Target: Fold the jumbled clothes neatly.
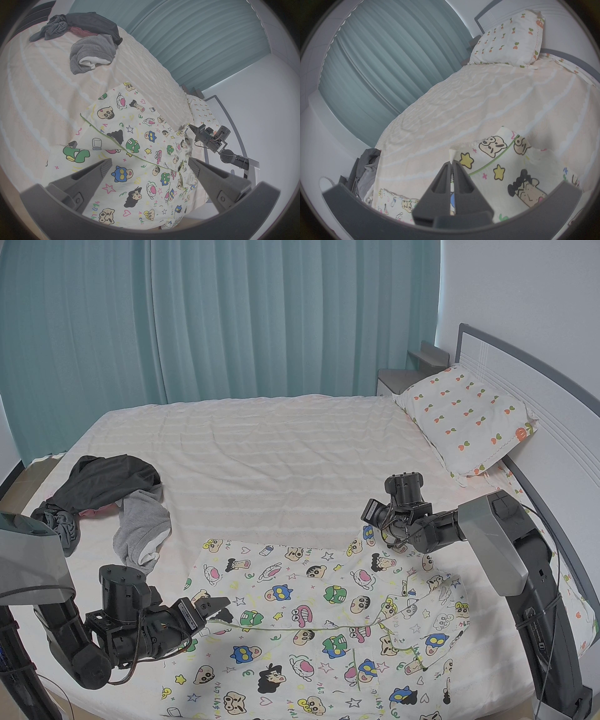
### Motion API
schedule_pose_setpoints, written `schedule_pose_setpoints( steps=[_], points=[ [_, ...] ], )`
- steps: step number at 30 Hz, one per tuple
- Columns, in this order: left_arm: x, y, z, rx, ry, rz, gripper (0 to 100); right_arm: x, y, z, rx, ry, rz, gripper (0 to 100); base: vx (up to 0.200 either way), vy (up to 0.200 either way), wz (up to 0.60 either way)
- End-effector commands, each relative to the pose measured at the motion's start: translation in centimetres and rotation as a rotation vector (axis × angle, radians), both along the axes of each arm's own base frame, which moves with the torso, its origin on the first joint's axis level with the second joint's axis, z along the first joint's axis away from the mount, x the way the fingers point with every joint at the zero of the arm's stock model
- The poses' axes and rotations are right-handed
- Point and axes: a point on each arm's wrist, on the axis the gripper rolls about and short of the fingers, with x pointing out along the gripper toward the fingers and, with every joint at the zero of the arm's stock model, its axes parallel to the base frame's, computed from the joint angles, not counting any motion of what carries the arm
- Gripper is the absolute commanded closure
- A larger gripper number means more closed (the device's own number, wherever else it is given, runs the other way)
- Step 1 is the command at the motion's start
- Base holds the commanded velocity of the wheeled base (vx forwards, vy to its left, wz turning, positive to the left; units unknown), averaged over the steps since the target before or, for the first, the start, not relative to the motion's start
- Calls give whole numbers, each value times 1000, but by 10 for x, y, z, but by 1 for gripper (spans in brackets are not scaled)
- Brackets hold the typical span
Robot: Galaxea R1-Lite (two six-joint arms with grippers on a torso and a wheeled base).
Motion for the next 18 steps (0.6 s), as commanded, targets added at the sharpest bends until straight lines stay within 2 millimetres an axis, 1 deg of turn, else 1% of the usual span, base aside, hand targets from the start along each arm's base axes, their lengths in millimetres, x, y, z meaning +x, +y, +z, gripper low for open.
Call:
schedule_pose_setpoints(
  steps=[1,4,5,6,8,13,15,16,17,18],
  points=[
    [0,0,0,0,1,0,0,5,3,-10,-8,-11,-3,100,0,0,0],
    [0,0,0,0,1,0,0,7,4,-11,-11,-20,-7,100,0,0,0],
    [0,0,0,0,1,0,0,7,4,-12,-12,-22,-6,0,0,0,0],
    [0,0,0,0,1,0,0,7,4,-12,-12,-22,-6,0,0,0,0],
    [0,0,0,0,1,0,0,5,11,-11,-11,-24,6,0,0,0,0],
    [0,0,0,0,3,0,0,4,14,-7,-9,-29,10,0,0,0,0],
    [0,0,0,0,3,0,0,6,6,3,-7,-43,-11,0,0,0,0],
    [0,0,0,0,3,0,0,6,6,3,-7,-43,-11,0,0,0,0],
    [0,0,0,0,3,0,0,10,-9,12,-6,-51,-48,0,0,0,0],
    [0,0,-1,1,4,0,0,12,-15,15,-5,-55,-59,0,0,0,0]
  ],
)
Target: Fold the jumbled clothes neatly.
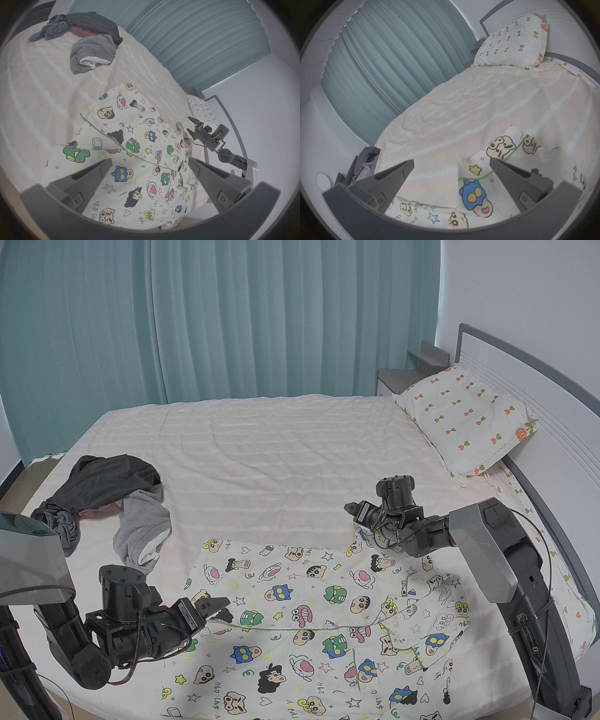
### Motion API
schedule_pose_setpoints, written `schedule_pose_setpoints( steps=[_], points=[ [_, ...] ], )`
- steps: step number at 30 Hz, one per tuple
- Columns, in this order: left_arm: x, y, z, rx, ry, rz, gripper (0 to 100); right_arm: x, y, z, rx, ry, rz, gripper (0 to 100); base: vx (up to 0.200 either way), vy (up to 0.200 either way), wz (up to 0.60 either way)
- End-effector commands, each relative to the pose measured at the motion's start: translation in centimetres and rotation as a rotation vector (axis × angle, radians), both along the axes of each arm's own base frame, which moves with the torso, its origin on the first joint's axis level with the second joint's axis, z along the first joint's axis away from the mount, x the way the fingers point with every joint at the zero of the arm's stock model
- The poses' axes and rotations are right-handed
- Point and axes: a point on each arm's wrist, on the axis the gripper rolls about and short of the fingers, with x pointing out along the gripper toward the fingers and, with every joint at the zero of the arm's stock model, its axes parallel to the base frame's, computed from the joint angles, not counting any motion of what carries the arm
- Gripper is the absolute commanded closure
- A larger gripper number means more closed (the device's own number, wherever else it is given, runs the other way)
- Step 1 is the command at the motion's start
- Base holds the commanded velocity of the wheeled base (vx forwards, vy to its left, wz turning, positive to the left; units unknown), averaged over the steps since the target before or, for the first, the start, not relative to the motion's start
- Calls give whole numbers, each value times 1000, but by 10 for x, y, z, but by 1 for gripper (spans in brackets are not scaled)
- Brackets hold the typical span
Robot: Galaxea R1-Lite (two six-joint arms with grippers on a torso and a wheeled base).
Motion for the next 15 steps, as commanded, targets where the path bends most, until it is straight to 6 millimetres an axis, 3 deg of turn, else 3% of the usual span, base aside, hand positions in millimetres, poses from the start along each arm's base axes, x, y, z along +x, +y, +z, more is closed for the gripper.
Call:
schedule_pose_setpoints(
  steps=[1,2,4,9,15],
  points=[
    [0,0,0,0,1,0,0,8,-29,21,7,-25,-62,0,0,0,0],
    [0,0,0,0,1,0,0,8,-29,21,7,-25,-62,0,0,0,0],
    [0,0,0,0,1,-2,0,13,-52,20,0,-18,-103,0,0,0,0],
    [0,0,0,-1,2,-1,0,13,-84,-3,-49,51,-133,0,0,0,0],
    [0,-1,-1,0,6,-4,0,14,-95,-14,-62,88,-115,0,0,0,0]
  ],
)
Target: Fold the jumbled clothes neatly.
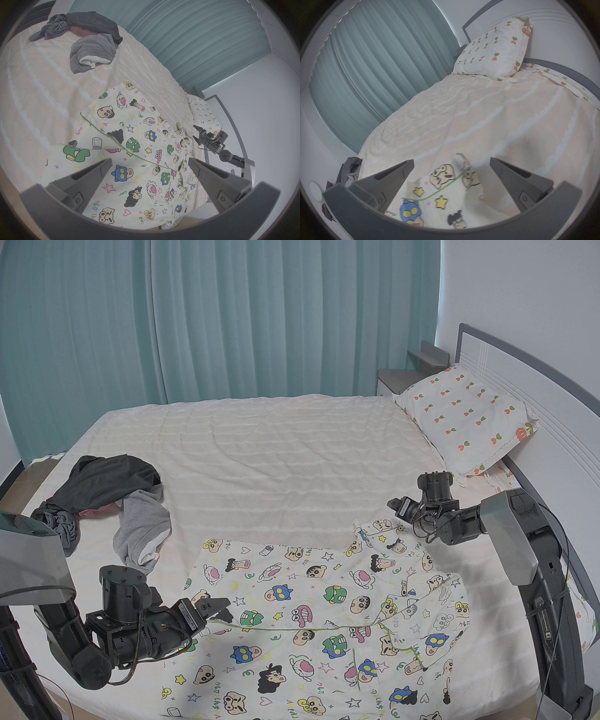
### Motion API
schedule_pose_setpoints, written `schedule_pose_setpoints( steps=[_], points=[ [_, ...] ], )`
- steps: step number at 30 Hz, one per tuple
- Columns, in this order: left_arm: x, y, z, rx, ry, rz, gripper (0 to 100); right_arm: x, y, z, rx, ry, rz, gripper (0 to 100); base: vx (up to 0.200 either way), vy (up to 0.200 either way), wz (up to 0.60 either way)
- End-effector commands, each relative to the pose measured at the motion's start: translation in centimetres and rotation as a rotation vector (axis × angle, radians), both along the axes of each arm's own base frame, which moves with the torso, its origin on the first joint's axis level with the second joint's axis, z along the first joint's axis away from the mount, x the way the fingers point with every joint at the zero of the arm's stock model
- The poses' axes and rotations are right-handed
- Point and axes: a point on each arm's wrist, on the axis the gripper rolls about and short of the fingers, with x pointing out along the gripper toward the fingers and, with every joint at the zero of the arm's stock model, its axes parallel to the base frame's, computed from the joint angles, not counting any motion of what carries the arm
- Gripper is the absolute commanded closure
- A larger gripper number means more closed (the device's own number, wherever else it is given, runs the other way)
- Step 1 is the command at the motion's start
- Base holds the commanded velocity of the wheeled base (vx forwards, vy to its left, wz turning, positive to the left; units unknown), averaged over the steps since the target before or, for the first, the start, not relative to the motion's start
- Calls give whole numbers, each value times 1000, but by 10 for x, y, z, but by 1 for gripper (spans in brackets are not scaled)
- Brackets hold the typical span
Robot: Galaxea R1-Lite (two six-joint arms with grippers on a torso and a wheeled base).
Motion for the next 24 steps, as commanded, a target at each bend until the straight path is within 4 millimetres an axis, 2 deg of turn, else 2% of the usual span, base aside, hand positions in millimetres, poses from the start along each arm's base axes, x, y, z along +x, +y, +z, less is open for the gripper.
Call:
schedule_pose_setpoints(
  steps=[1,5,9,11,15,16,24],
  points=[
    [0,0,-2,3,7,0,0,0,-6,-8,0,31,3,0,0,0,0],
    [0,0,-2,2,7,-1,0,-1,-4,-10,1,45,12,0,0,0,0],
    [0,0,-2,2,7,-1,0,-2,-1,-20,8,63,32,0,0,0,0],
    [0,0,-2,2,7,-1,0,1,0,-32,7,74,41,0,0,0,0],
    [0,-1,-2,0,6,-2,0,2,0,-36,3,92,41,0,0,0,0],
    [0,-1,-2,-1,7,-3,0,2,0,-37,3,101,42,100,0,0,0],
    [0,-1,-2,0,8,-3,0,3,1,-35,3,91,43,100,0,0,0]
  ],
)
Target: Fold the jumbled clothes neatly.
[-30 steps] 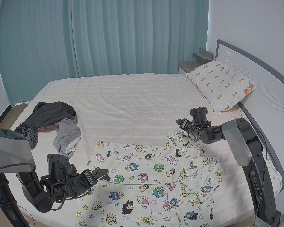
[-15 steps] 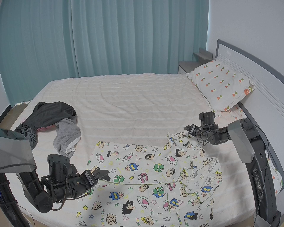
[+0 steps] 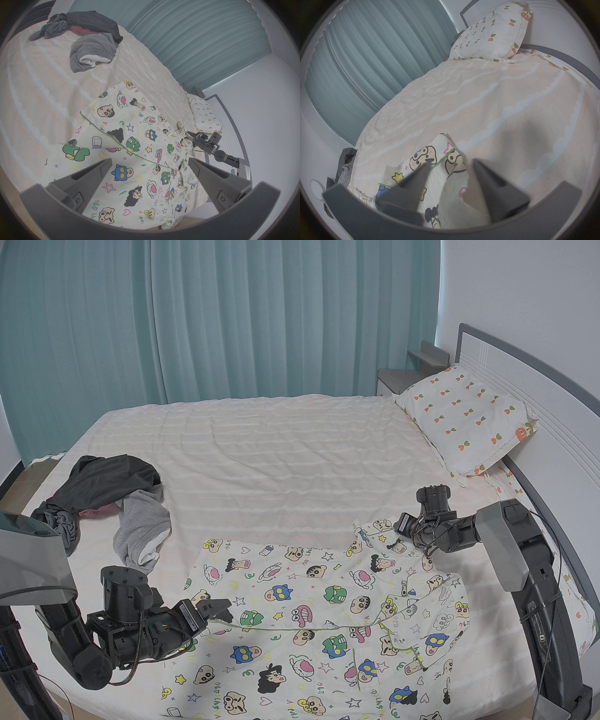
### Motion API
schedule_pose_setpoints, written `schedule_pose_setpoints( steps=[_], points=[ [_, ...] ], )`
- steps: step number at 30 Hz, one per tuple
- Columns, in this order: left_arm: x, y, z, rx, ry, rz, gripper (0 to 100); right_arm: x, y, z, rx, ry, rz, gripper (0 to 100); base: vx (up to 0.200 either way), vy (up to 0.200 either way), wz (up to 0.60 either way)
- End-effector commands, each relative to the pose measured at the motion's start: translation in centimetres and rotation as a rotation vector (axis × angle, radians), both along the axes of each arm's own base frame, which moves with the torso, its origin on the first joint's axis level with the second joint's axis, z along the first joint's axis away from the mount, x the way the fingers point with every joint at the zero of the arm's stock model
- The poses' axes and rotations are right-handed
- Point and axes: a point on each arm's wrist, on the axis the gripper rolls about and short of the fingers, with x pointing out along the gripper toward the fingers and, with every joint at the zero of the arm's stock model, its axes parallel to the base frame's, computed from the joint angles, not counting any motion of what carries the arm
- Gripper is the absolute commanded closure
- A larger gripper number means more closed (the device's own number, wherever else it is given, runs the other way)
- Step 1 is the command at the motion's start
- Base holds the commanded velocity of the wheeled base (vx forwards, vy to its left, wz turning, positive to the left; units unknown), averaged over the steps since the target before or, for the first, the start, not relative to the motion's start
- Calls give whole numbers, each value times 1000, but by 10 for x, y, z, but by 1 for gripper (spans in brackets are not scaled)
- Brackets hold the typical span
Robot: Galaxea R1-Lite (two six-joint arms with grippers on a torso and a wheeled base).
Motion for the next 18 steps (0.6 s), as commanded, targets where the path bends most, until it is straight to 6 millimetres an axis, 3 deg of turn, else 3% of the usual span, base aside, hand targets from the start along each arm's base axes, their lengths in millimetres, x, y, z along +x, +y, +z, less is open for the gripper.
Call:
schedule_pose_setpoints(
  steps=[1,18],
  points=[
    [0,0,-1,0,3,0,0,1,0,-2,3,-3,-3,100,0,0,0],
    [0,0,0,1,1,1,0,3,-11,-2,38,-12,-66,100,0,0,0]
  ],
)
